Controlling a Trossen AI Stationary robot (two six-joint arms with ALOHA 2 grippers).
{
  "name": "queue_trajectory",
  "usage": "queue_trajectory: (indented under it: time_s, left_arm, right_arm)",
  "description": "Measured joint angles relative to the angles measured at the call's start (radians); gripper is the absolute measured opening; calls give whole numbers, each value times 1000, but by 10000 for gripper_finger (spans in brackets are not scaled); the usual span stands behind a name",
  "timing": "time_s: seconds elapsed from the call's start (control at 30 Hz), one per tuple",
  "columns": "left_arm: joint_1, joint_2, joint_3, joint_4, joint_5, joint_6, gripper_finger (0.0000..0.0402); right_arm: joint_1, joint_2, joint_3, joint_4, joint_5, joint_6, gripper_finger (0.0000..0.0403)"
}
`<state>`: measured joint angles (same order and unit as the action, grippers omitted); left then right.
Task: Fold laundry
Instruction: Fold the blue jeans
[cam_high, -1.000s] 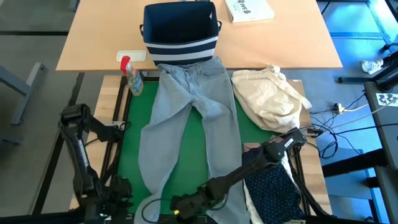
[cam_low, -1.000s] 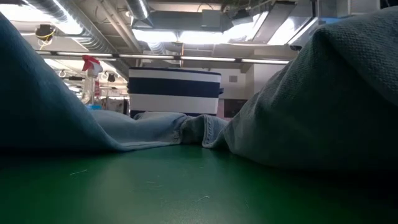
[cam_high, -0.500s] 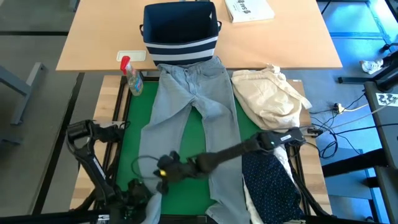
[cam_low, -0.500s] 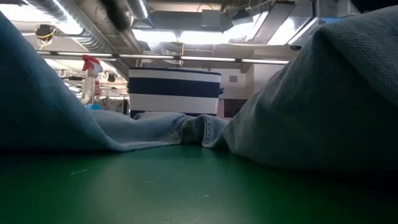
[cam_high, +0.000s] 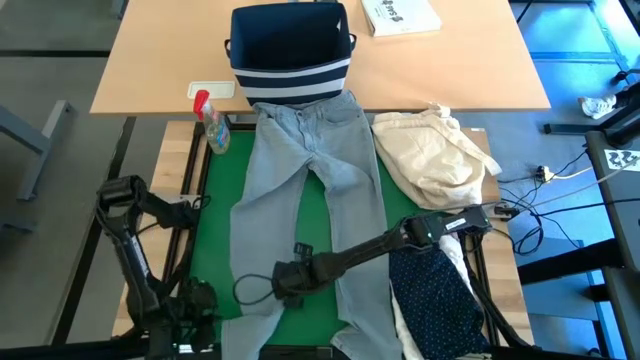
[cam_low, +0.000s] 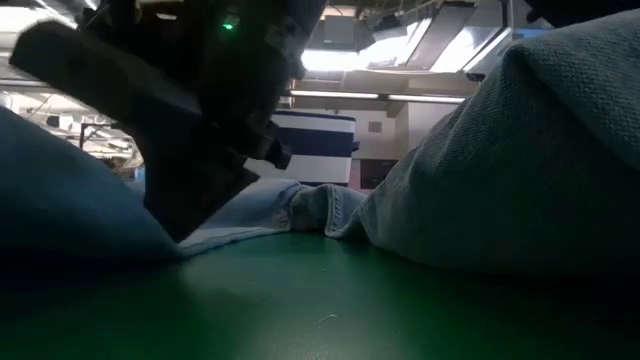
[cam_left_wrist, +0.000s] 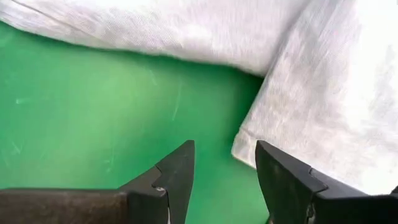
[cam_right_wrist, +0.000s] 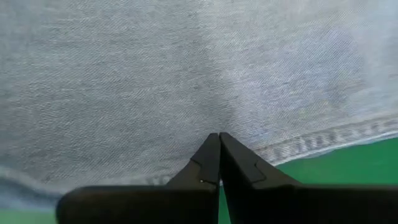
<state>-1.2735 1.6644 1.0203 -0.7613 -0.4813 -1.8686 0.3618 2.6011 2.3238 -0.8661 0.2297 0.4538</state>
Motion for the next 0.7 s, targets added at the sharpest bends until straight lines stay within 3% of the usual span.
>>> queue_trajectory:
  time_s: [0.17,0.3,0.57,0.63,0.7]
  left_arm:
    - [-5,6,0,34,-97,-84,162]
    - [20,47,0,140,-143,-37,162]
    - [86,146,0,222,-75,48,162]
    - [97,150,-2,338,-73,108,162]
    - [106,150,-1,564,-91,282,162]
  right_arm:
    - [4,0,0,1,93,-25,10]
    - [-11,0,0,37,113,-25,10]
    - [-37,0,0,107,75,-44,10]
    - [-42,0,0,108,67,-44,10]
    - [-44,0,0,108,65,-44,10]
